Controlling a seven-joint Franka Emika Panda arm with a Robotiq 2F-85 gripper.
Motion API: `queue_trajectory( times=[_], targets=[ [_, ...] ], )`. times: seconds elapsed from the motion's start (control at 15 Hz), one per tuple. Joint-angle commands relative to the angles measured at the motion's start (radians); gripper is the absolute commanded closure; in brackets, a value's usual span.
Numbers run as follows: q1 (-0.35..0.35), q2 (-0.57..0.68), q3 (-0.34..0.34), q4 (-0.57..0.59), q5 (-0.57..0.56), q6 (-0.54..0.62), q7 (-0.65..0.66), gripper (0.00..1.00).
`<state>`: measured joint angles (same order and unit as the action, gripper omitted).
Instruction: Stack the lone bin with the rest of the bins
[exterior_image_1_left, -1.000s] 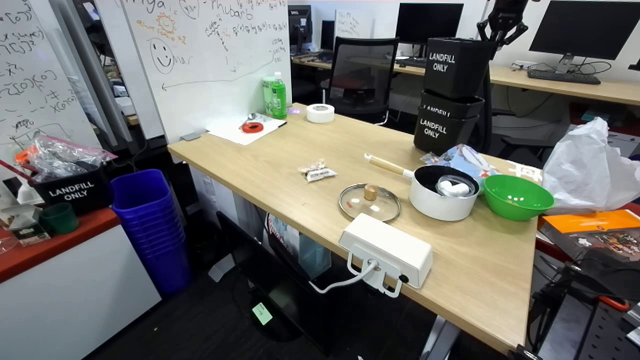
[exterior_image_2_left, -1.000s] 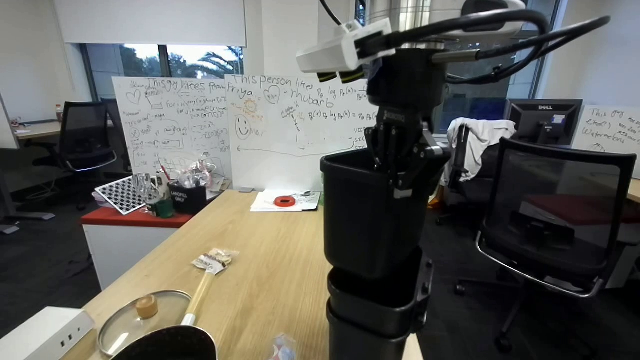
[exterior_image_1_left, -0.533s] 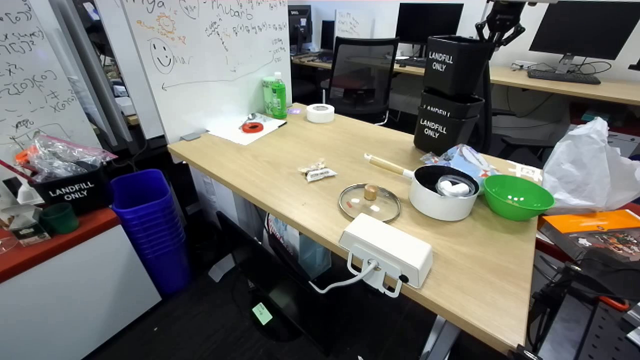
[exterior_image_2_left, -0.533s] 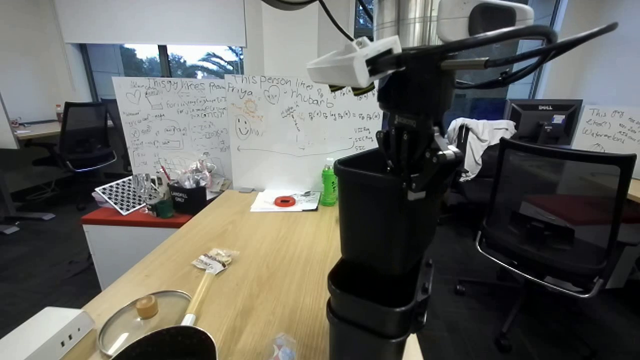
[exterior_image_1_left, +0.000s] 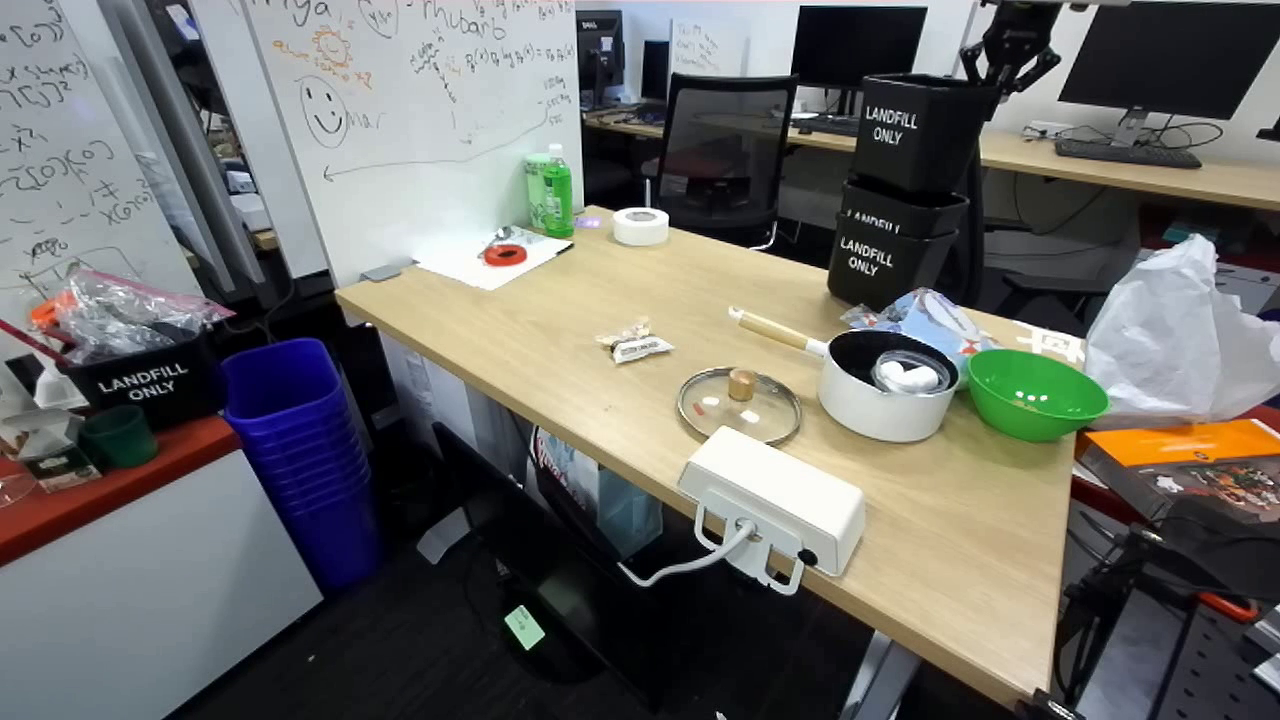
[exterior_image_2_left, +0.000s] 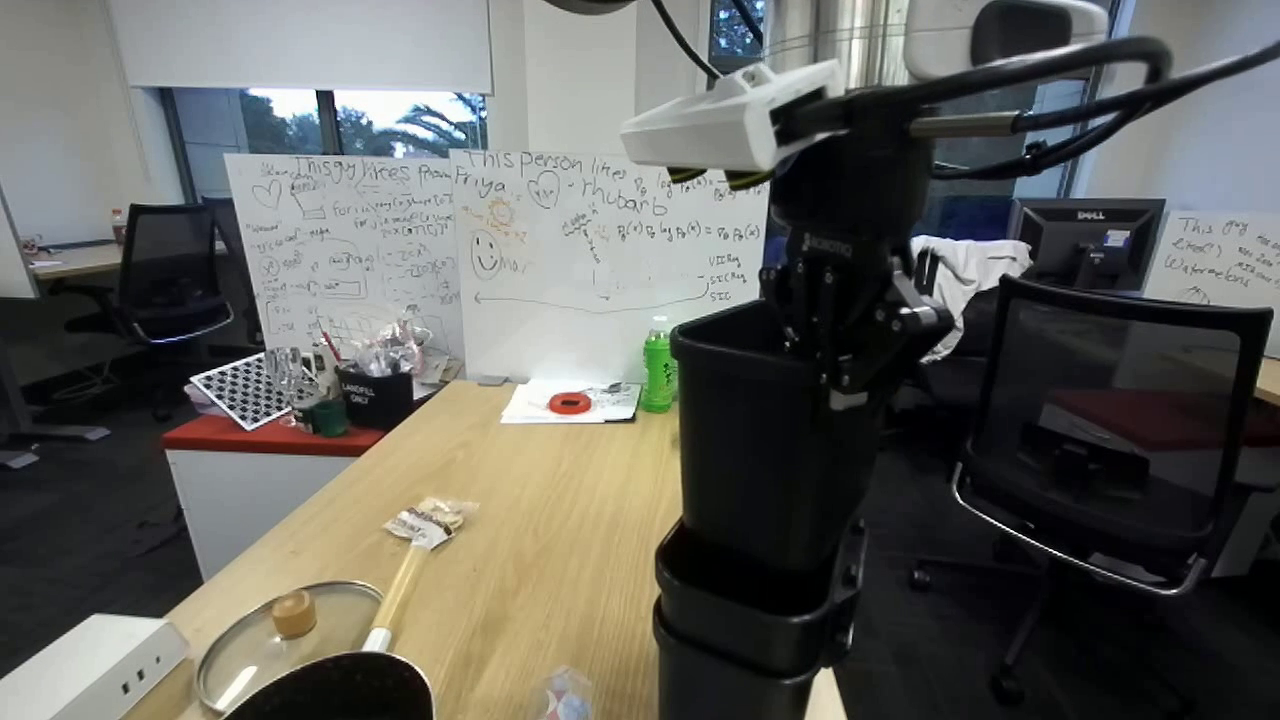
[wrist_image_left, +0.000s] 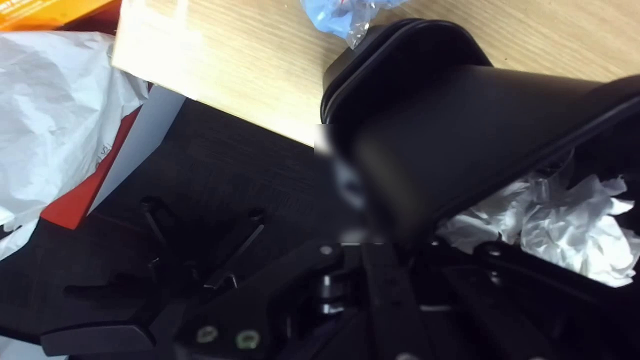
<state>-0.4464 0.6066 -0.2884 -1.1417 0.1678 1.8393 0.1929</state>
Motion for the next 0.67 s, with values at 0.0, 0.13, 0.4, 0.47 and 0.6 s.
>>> queue_trajectory(
  times=[0.0, 0.13, 0.4, 0.47, 0.6],
  targets=[
    [-0.016, -0.022, 0.011, -0.015, 0.007, -0.055, -0.073, 0.99],
    [-0.015, -0.017, 0.009, -0.014, 0.003, -0.081, -0.092, 0.99],
    [-0.005, -0.001, 0.006, -0.005, -0.003, -0.108, -0.087, 0.99],
    [-0.002, 0.004, 0.005, -0.003, -0.006, -0.108, -0.081, 0.99],
    [0.003, 0.015, -0.001, 0.000, -0.016, -0.105, -0.072, 0.99]
  ],
)
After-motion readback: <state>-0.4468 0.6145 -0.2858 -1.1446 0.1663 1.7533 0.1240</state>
